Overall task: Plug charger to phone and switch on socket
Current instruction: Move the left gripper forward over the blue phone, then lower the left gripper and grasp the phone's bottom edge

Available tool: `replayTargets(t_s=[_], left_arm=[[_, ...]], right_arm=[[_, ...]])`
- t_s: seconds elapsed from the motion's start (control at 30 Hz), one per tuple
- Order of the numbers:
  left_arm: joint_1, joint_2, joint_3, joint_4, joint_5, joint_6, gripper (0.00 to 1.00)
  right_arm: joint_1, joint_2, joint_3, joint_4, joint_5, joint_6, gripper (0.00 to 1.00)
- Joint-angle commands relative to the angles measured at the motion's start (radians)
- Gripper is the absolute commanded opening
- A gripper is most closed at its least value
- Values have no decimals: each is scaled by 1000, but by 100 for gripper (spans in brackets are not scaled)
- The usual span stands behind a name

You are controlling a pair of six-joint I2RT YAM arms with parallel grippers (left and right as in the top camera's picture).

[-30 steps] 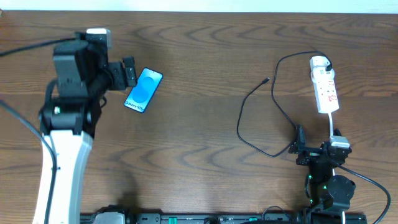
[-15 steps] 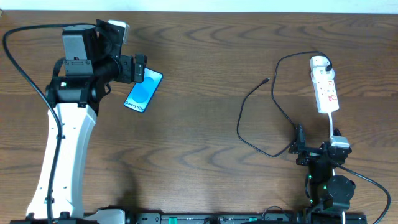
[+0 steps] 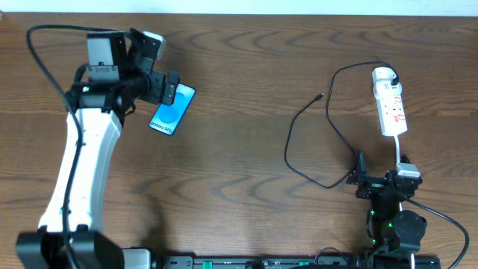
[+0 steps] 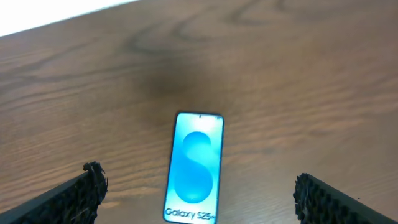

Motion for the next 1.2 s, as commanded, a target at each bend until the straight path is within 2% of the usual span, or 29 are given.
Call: replayTargets(t_s=[0.0,0.47,0.6,0.97,1.17], left_arm=[[5,58,14,-4,-3,111,98],[5,315,14,11,-93,121,98],[5,343,14,10,-93,124,98],[5,364,-5,8,-86,251,98],[3,424,-5,27,-85,256,98]], right_arm=[[8,0,-1,-4,0,9,99],[8,0,-1,-4,0,9,99],[8,0,-1,-4,0,9,99],[8,0,-1,-4,0,9,99],[8,0,-1,-4,0,9,99]])
